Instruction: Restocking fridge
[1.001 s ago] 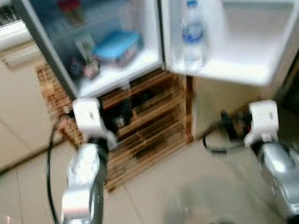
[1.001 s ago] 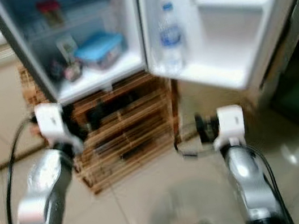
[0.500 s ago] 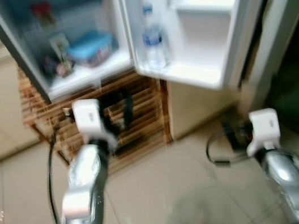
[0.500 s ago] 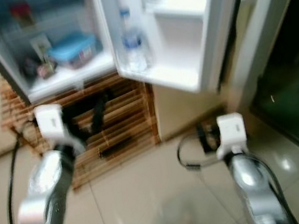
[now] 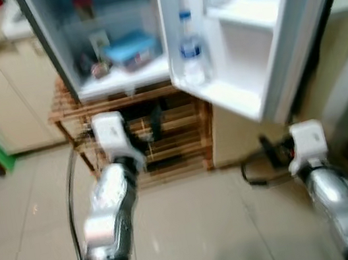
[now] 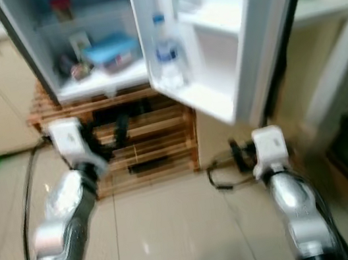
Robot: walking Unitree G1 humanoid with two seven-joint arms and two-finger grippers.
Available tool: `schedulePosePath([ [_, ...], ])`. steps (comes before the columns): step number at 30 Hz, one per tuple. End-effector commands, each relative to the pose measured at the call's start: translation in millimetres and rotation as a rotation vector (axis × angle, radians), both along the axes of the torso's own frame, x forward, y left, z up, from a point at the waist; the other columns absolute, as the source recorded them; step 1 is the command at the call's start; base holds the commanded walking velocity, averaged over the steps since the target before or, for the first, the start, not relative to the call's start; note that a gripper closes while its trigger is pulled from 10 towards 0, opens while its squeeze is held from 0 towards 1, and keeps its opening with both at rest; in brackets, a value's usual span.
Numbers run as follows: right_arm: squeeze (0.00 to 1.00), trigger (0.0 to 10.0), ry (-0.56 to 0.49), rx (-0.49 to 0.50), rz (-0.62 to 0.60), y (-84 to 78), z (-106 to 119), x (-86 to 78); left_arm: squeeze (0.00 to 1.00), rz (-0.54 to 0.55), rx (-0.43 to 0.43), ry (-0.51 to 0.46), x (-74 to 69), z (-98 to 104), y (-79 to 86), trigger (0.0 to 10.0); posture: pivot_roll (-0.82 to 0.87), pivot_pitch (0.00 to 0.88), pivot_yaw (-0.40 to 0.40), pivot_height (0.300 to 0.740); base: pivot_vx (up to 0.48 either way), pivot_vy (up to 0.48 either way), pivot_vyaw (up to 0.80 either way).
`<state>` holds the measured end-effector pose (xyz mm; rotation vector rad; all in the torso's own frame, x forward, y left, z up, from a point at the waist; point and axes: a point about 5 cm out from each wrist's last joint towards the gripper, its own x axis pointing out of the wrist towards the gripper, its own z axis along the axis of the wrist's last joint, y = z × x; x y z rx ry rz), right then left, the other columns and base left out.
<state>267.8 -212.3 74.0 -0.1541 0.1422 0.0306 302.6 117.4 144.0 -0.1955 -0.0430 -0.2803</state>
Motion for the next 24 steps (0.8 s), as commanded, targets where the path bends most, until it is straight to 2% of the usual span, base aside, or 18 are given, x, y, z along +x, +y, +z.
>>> schedulePosePath([
  [1,0.0,10.0,-0.044,0.021,0.031,10.1,6,3.0,0.0,0.024,0.028,0.002,1.0,-1,7.9,10.0,-0.19,0.0,0.038,0.697,0.27,-0.394,0.55],
  [4,0.0,10.0,-0.024,0.018,-0.006,6.7,4,2.7,0.0,0.022,0.02,-0.006,0.5,0,7.2,10.0,-0.19,0.0,0.038,0.697,0.27,-0.394,0.0],
  [7,0.0,10.0,-0.001,0.013,-0.034,-1.0,0,-1.4,0.0,0.03,0.013,-0.013,0.9,1,9.3,10.0,-0.19,0.0,0.035,0.697,0.0,0.0,0.0],
  [8,0.0,10.0,0.074,-0.004,-0.024,-8.7,-11,-11.7,0.0,0.042,0.019,-0.007,2.9,1,13.3,10.0,-0.19,0.0,0.033,0.697,0.0,0.0,0.0],
  [10,0.0,10.0,0.225,-0.032,0.019,-13.7,-35,-28.8,0.0,0.055,0.022,-0.001,5.2,0,18.1,10.0,-0.19,0.0,0.031,0.697,0.0,0.0,0.0],
  [12,0.0,10.0,0.26,-0.037,0.029,-14.6,-41,-33.1,0.0,0.058,0.021,0.0,5.6,0,19.1,10.0,-0.19,0.0,0.031,0.697,0.0,0.0,0.0],
  [16,0.0,10.0,0.438,0.034,-0.045,-35.6,-65,-61.1,0.0,0.148,0.028,0.041,13.5,-6,37.2,10.0,-0.21,0.0,0.036,0.697,0.0,0.0,0.0],
  [19,0.0,10.0,0.452,-0.019,-0.187,-64.9,-64,-56.8,0.0,0.2,0.083,0.097,18.9,-18,47.8,10.0,-0.21,0.0,0.041,0.697,0.0,0.0,0.0],
  [20,0.0,10.0,0.425,-0.068,-0.269,-80.9,-56,-48.8,0.0,0.216,0.104,0.127,20.6,-25,50.8,10.0,-0.22,0.0,0.046,0.697,0.0,0.0,0.0],
  [22,0.0,10.0,0.352,-0.172,-0.358,-100.0,-39,-32.6,0.0,0.201,0.158,0.17,21.6,-33,49.2,10.0,-0.22,0.0,0.055,0.697,0.0,0.0,0.0],
  [24,0.0,10.0,0.299,-0.244,-0.407,-110.5,-24,-21.4,0.0,0.168,0.223,0.205,21.4,-41,45.5,10.0,-0.21,0.0,0.059,0.697,0.0,0.0,0.0],
])
